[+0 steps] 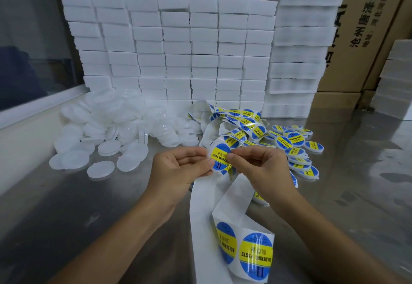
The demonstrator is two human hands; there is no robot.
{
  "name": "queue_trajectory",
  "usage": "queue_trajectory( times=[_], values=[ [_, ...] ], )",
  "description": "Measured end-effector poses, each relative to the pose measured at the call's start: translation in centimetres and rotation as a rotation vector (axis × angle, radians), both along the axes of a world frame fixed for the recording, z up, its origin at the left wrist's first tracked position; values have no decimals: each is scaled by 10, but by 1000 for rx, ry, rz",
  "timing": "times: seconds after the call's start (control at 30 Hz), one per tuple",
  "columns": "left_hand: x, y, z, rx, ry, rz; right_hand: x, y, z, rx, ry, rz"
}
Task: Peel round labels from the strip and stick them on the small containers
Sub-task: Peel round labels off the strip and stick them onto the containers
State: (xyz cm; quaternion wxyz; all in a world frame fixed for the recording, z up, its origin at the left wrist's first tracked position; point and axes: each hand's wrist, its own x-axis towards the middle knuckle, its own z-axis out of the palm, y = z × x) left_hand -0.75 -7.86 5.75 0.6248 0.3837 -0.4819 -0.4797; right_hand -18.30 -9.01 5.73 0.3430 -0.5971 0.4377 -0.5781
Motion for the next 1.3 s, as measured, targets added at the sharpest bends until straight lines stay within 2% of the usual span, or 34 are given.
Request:
queue_trajectory(
  times=[0.2,0.33,0.4,0.53,0.7,1.03,1.13,1.3],
  values=[
    [-3,1,0,-77,-111,16,-3,-1,-1,-58,119,-49],
    [-2,2,2,-63,-8,-56,-6,-2,-3,-73,260,-232],
    [-3,3,2,-47,34,-92,-3,0,-4,-101,246,-167],
    [-10,8,1,-103,-38,-218,15,8,-8,-99,122,36],
    [-14,12,2,-101,-59,-301,13,6,-1,-73,-21,33],
    [-12,9,5,-3,186,-346,-3,7,14,75,-53,303],
    [-10,8,4,4,148,-378,-5,7,14,42,-62,273],
    [-11,9,1,0,-27,-390,0,5,8,-16,-101,46]
  ],
)
